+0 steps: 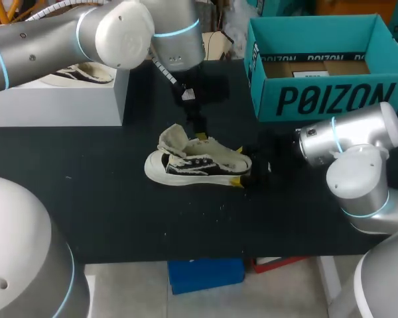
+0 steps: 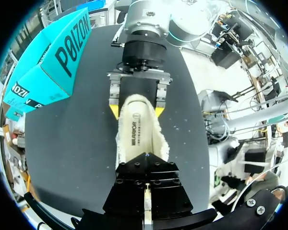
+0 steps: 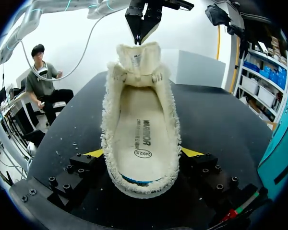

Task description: Take the shoe out of the shoebox, open the shoe tongue, remove and reinsert the insole, then place the shoe into the shoebox

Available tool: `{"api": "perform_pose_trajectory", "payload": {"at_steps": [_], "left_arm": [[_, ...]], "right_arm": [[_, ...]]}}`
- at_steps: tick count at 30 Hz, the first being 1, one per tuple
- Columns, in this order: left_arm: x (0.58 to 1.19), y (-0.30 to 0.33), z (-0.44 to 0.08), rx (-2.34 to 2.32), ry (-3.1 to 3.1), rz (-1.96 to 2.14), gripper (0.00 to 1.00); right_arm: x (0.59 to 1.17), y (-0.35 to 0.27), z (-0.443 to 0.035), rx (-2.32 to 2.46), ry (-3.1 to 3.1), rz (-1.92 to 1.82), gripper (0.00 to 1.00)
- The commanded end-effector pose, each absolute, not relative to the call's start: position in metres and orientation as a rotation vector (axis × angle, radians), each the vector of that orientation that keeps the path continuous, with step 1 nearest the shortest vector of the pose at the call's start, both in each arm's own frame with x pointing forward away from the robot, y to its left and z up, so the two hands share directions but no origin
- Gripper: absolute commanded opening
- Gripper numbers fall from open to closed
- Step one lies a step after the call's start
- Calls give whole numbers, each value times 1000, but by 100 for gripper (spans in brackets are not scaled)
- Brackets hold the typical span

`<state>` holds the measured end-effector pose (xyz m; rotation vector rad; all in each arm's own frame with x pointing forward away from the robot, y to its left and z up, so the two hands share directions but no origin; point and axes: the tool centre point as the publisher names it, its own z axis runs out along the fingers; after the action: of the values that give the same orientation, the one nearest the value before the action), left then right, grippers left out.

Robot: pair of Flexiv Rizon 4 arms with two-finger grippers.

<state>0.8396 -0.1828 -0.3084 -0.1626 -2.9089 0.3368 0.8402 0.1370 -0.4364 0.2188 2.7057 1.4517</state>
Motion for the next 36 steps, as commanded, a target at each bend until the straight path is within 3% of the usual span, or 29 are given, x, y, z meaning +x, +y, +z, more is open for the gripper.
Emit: {"api": "perform_pose_trajectory", "payload": {"at_steps": [1,14,36], "left_arm": [[839,-183,-309,-162,-2911,335,0],[865,-184,-323,-215,-2786,298,0],[834,-208,-374,-194,-2702,257,0]], "right_arm": [[840,135,-439,221,2706,1451,0],[840,135,-439,221,2706,1451,0],[840,135,-439,221,2706,1451,0]]}}
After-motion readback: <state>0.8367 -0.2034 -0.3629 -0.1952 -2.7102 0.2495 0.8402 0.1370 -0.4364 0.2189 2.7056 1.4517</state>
